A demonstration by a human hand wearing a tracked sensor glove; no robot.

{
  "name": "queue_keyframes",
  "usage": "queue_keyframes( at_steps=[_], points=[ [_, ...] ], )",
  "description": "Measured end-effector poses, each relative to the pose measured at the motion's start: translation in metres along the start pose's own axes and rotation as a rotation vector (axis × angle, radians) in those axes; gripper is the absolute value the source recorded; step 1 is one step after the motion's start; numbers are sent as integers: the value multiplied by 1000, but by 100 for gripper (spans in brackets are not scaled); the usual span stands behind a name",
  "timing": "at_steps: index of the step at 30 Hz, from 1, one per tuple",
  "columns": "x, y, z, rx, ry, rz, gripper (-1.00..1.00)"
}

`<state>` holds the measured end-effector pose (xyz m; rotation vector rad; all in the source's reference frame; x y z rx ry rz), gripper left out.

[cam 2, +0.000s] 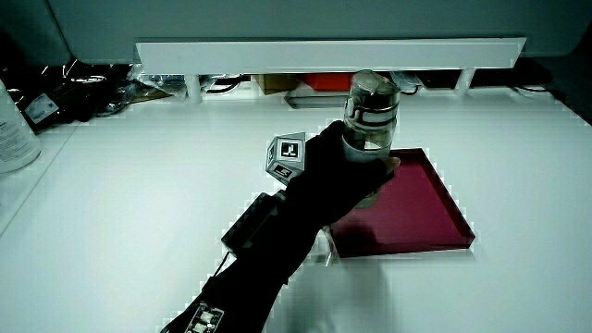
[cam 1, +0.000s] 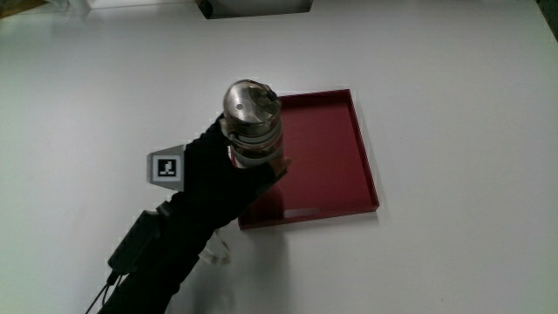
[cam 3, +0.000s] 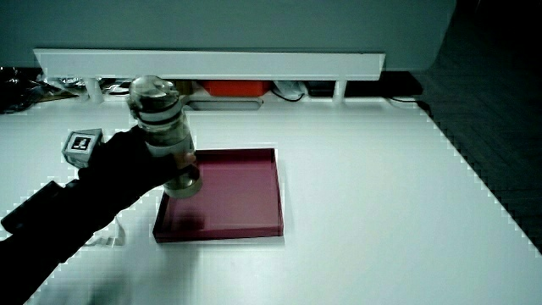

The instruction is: Place bottle

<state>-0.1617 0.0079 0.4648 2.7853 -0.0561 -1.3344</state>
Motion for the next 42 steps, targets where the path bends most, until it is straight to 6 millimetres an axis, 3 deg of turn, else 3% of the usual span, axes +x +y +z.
queue_keyframes(
  at_steps=[1, 2, 4, 8, 22, 38, 42],
  points=[
    [-3, 0, -8, -30, -156, 44, 0],
    [-2, 2, -9, -5, -12, -59, 0],
    [0, -1, -18, -82, -143, 98, 0],
    [-1, -3, -29, -118, -157, 135, 0],
    [-30, -6, -57, -147, -201, 111, 0],
    [-36, -5, -58, -162, -236, 149, 0],
    [-38, -6, -59, -162, -256, 147, -20]
  ],
)
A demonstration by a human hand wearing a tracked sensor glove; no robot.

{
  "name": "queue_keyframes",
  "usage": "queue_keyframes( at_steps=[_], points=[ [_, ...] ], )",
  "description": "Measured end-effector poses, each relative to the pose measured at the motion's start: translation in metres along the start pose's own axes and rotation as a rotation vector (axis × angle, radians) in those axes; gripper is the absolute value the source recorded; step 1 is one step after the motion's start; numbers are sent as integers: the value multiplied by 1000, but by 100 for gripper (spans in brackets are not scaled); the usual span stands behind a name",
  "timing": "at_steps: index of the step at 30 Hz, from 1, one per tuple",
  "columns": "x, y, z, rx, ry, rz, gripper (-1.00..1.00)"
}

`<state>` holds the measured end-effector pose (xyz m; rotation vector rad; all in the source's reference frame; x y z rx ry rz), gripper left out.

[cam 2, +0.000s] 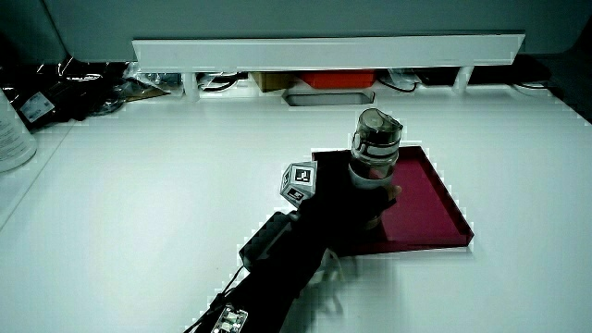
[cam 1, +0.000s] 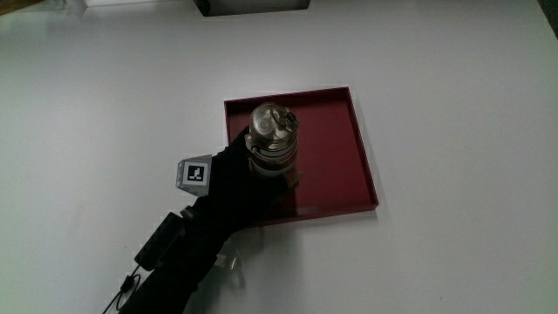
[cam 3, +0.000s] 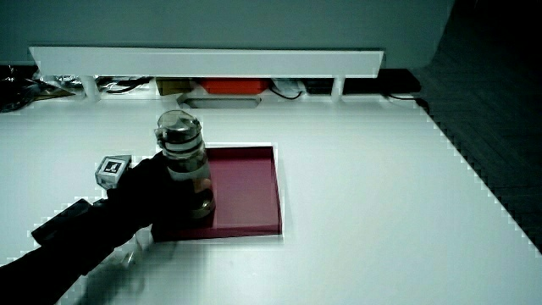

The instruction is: Place bottle

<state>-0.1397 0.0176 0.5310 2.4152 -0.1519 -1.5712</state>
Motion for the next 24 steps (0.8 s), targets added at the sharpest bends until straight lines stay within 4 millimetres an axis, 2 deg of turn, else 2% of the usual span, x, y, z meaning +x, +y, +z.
queue_keyframes(
  at_steps=[4, 6, 9, 16, 23, 24],
  points=[
    [3, -1, 0, -12, -10, 36, -40],
    [-1, -1, 0, -17, -39, -5, -50],
    [0, -6, 6, -8, -68, 11, -65],
    [4, -12, 41, -71, -94, -25, -100],
    [19, -18, 84, -164, -58, -92, -100],
    [20, -18, 90, -174, 3, -83, -100]
  ],
)
